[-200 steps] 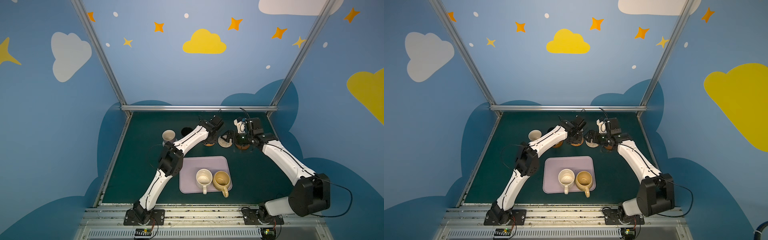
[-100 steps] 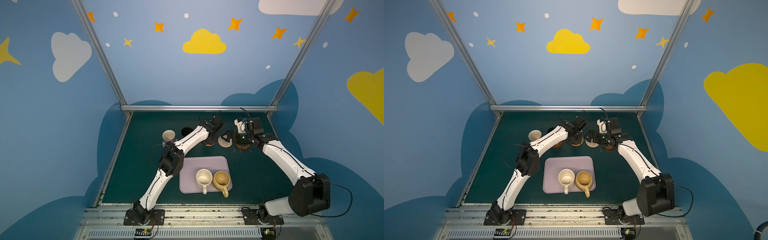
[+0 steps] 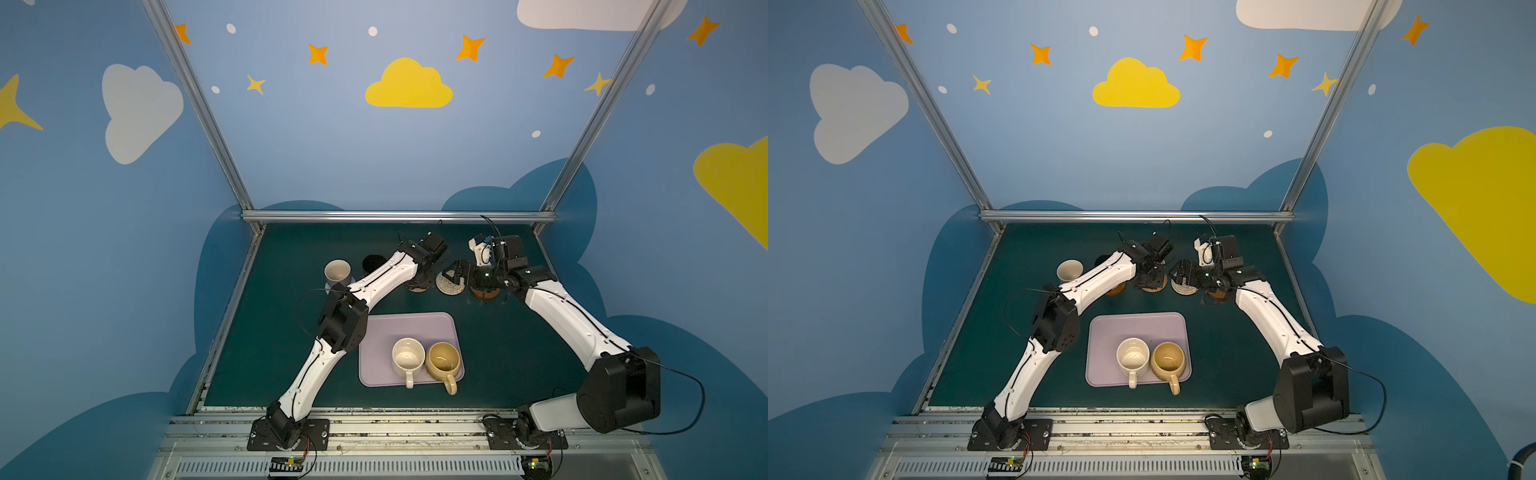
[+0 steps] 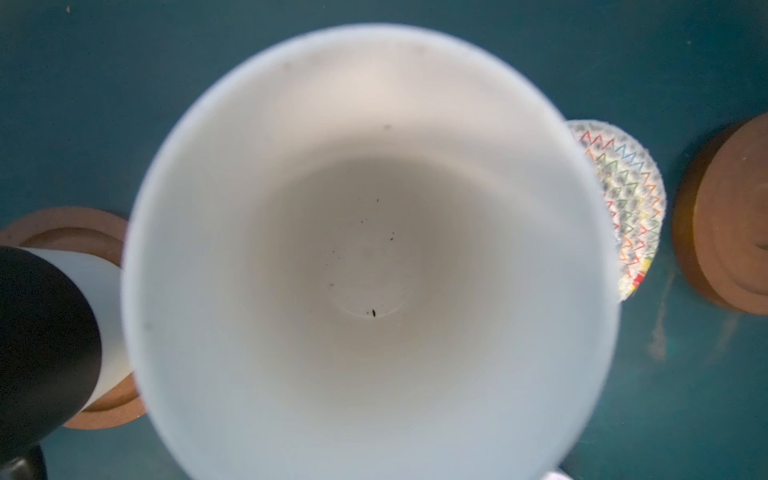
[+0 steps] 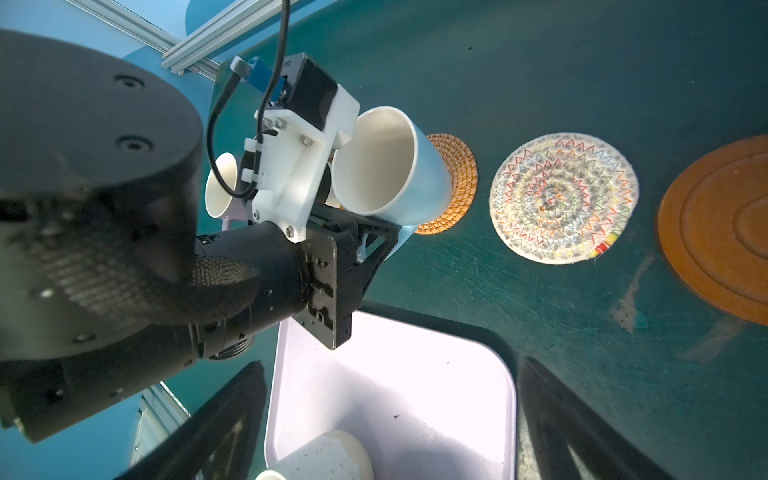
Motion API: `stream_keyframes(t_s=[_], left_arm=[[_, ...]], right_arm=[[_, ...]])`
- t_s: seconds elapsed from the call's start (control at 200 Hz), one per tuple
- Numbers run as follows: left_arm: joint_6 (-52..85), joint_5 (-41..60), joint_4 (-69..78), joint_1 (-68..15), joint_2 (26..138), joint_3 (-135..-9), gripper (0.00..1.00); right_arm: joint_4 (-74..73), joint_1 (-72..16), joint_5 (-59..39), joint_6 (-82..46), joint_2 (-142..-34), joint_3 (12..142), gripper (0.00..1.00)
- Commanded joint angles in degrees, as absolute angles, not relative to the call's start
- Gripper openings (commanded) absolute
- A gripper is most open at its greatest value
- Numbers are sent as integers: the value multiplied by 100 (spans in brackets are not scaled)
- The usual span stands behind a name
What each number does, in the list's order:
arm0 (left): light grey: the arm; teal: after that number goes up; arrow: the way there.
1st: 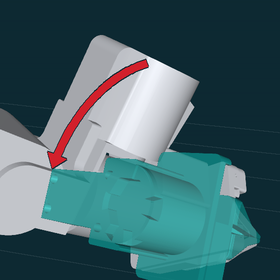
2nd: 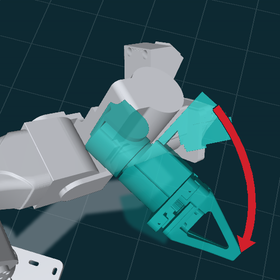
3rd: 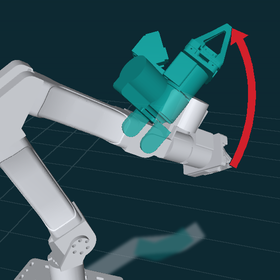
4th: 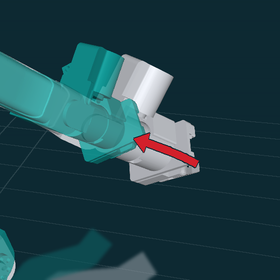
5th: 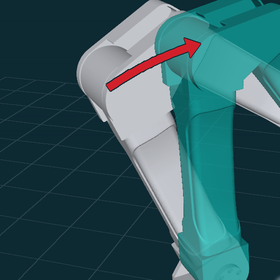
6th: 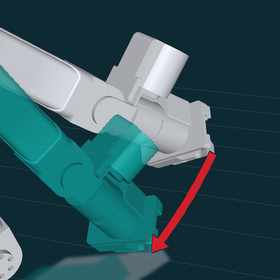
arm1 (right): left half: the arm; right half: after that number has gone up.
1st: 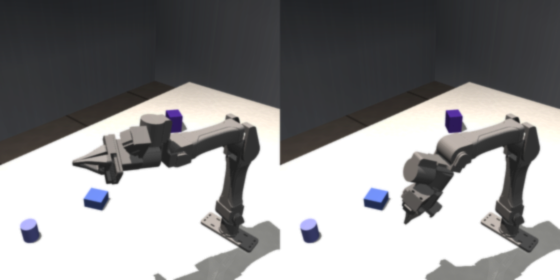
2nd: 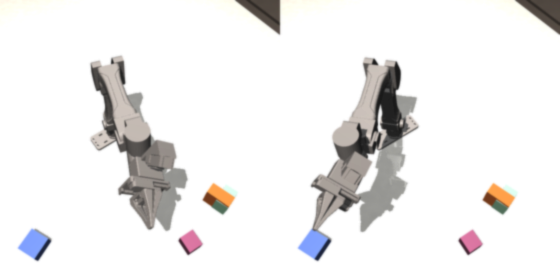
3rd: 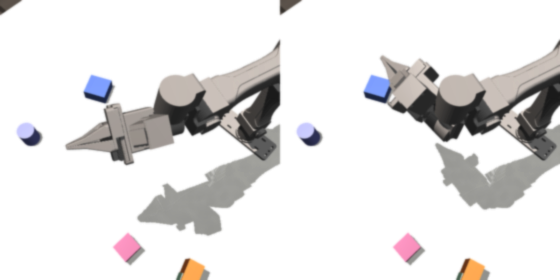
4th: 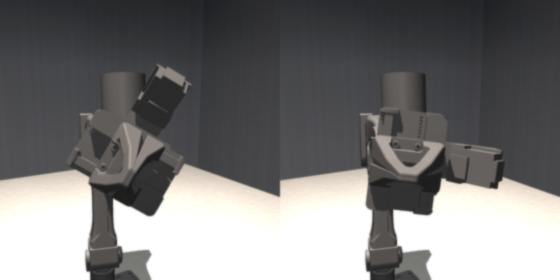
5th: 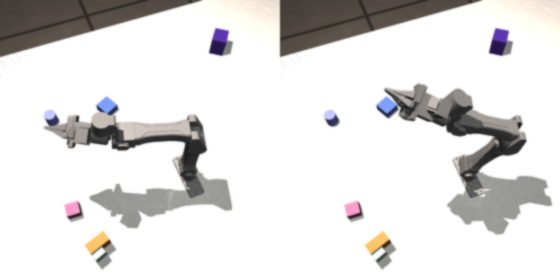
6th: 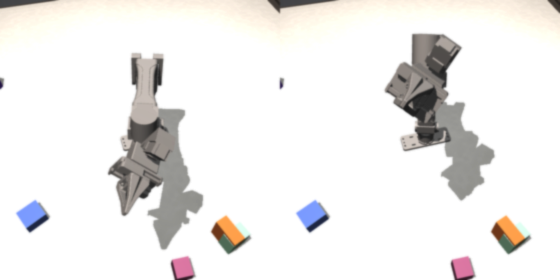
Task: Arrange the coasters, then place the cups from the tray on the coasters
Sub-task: 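Lower the light-blue mug onto the woven rattan coaster and open the left gripper, then raise the left gripper from the light-blue mug while right gripper moves to the tray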
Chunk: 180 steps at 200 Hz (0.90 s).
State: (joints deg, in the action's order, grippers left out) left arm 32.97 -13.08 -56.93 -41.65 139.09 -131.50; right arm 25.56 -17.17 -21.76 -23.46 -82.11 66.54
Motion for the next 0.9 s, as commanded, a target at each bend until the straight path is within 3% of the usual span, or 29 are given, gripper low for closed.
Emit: stream_keyframes(t_s=[0.0, 0.14, 0.31, 0.521, 0.606, 0.646, 0.896], left_arm=[[3357, -1283, -5643, -4148, 13881, -13276, 27], [3379, -1284, -5656, -4140, 13835, -13264, 34], [3411, -1267, -5489, -4127, 13550, -13018, 58], [3416, -1174, -5254, -4105, 13018, -12645, 61], [3413, -1095, -5069, -4097, 12731, -12424, 90], [3415, -1066, -4924, -4096, 12550, -12269, 99], [3414, -565, -4240, -3946, 11530, -11315, 100]], right_arm=[[2602, -1679, -2189, -2286, -8217, 6647, 94], [2619, -1684, -2168, -2276, -8163, 6617, 94], [2621, -1683, -2134, -2193, -8047, 6532, 94], [2589, -1680, -2066, -2125, -7742, 6318, 94], [2541, -1684, -2048, -2075, -7564, 6195, 95], [2537, -1680, -2047, -2050, -7494, 6149, 95], [2650, -1714, -2044, -2028, -6912, 5832, 96]])
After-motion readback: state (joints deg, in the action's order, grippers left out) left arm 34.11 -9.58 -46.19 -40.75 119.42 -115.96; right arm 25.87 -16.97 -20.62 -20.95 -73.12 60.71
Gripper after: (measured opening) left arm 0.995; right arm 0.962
